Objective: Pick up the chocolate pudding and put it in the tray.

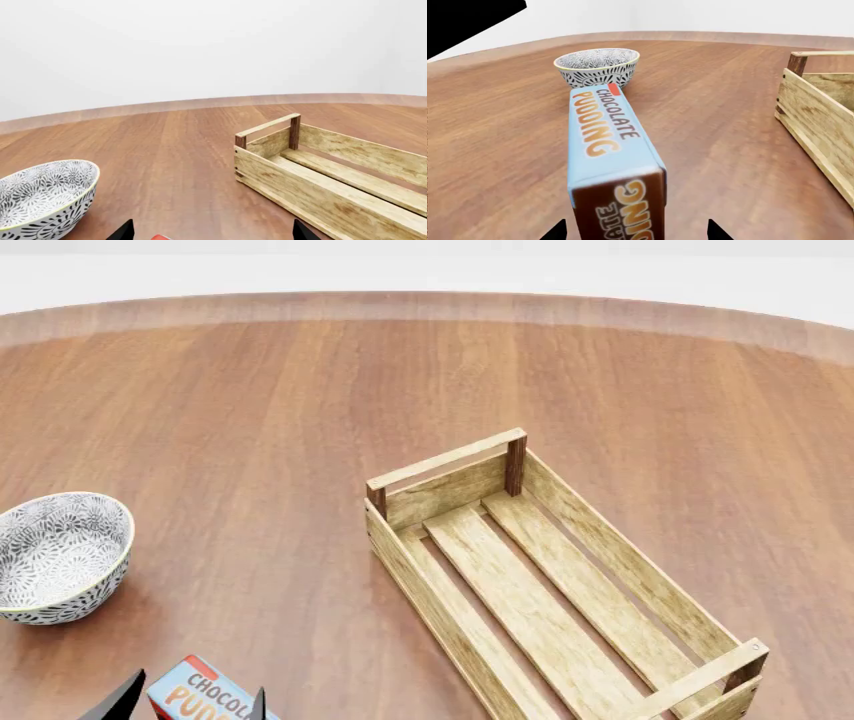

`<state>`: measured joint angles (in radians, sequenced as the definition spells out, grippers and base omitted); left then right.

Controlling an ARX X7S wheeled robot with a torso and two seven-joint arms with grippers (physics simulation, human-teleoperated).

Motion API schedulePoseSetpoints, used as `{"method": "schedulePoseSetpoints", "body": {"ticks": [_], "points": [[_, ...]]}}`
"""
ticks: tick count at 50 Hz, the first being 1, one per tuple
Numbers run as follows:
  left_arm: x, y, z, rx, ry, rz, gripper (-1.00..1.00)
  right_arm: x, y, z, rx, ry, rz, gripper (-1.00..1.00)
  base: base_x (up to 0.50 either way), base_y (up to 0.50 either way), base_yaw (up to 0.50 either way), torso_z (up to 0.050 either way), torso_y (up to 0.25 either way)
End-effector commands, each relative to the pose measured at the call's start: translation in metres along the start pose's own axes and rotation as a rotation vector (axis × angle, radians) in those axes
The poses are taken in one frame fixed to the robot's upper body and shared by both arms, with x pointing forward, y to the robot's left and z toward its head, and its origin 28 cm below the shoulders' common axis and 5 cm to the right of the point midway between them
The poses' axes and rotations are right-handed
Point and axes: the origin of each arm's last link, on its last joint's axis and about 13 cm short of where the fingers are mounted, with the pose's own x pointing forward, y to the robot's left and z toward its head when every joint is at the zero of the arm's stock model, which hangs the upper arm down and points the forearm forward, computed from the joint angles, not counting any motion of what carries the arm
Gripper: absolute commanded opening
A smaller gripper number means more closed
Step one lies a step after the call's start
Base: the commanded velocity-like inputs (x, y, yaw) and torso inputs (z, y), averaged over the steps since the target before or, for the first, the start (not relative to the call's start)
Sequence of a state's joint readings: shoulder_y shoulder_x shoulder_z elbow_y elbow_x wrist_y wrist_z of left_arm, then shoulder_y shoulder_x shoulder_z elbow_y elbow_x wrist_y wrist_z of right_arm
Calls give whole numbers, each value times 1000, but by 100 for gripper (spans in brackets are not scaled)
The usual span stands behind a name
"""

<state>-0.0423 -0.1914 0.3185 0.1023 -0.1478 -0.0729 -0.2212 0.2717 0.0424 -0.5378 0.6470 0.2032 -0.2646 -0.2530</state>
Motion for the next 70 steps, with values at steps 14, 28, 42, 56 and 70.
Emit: {"method": "schedulePoseSetpoints", "body": {"ticks": [14,28,42,56,70], "points": [[0,-3,1,1,-1,-7,100,8,5,-3,8,7,17,100,0,0,0,0,0],[1,-3,2,-1,-1,-9,100,18,7,-3,10,9,31,100,0,0,0,0,0],[1,-4,-2,-7,3,-10,100,23,8,-2,10,14,40,100,0,0,0,0,0],[0,-4,-2,-10,3,-8,100,25,4,-2,3,12,36,-100,0,0,0,0,0],[-2,0,-1,-13,1,1,100,10,-15,25,-1,-27,-59,-100,0,0,0,0,1]]}}
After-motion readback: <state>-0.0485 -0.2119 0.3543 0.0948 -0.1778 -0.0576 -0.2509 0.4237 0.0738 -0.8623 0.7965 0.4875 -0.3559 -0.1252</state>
